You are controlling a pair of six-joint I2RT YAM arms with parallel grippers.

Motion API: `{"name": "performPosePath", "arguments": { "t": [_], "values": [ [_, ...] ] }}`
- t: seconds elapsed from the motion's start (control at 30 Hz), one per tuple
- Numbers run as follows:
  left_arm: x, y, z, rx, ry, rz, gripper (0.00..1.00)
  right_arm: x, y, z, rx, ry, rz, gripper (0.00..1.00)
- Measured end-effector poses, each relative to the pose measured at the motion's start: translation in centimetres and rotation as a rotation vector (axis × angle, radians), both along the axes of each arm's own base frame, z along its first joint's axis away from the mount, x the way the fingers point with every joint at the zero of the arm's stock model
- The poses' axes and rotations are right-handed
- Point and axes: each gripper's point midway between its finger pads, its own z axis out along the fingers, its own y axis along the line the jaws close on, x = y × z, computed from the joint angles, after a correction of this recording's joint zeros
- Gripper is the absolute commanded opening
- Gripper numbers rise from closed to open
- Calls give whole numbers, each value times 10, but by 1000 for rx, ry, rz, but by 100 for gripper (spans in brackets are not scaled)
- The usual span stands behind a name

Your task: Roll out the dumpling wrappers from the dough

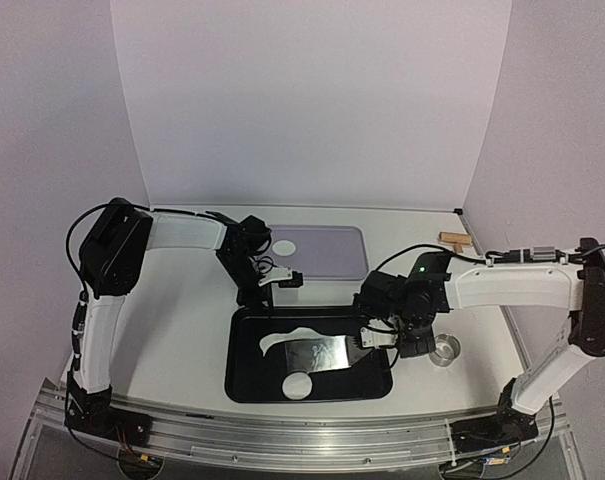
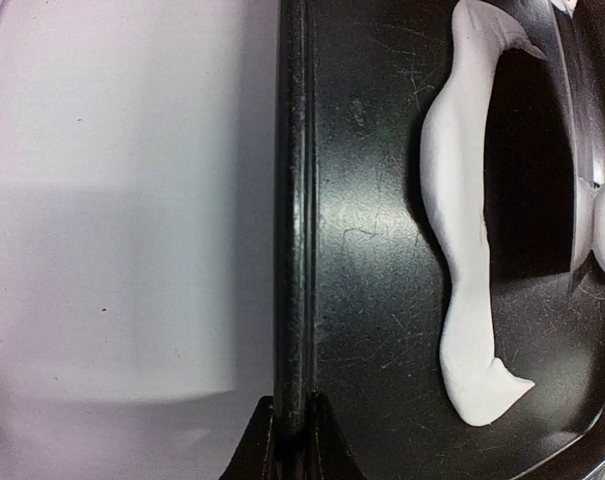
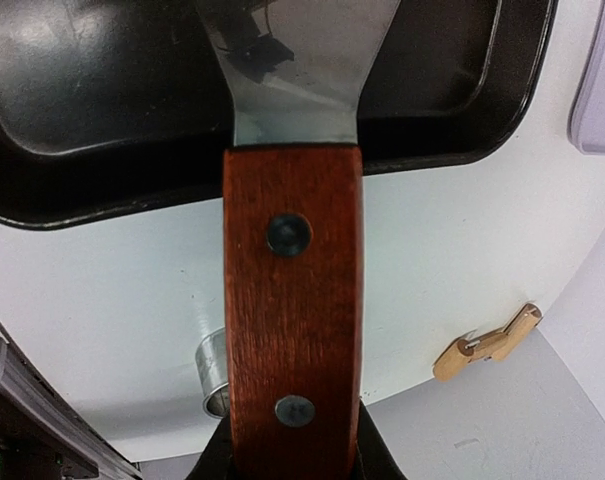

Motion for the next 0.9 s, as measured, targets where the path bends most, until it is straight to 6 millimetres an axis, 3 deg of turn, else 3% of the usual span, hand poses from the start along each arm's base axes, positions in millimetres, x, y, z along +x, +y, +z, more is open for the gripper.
{"name": "performPosePath", "arguments": {
  "t": [0.47, 0.73, 0.9],
  "values": [
    [0, 0, 0, 0, 0, 0, 0, -14, -15, 1, -19, 53, -70, 0],
    [0, 0, 0, 0, 0, 0, 0, 4, -20, 29, -5, -45, -202, 0],
    [0, 0, 0, 0, 1, 0, 0, -5, -35, 33, -49, -26, -210, 0]
  ]
}}
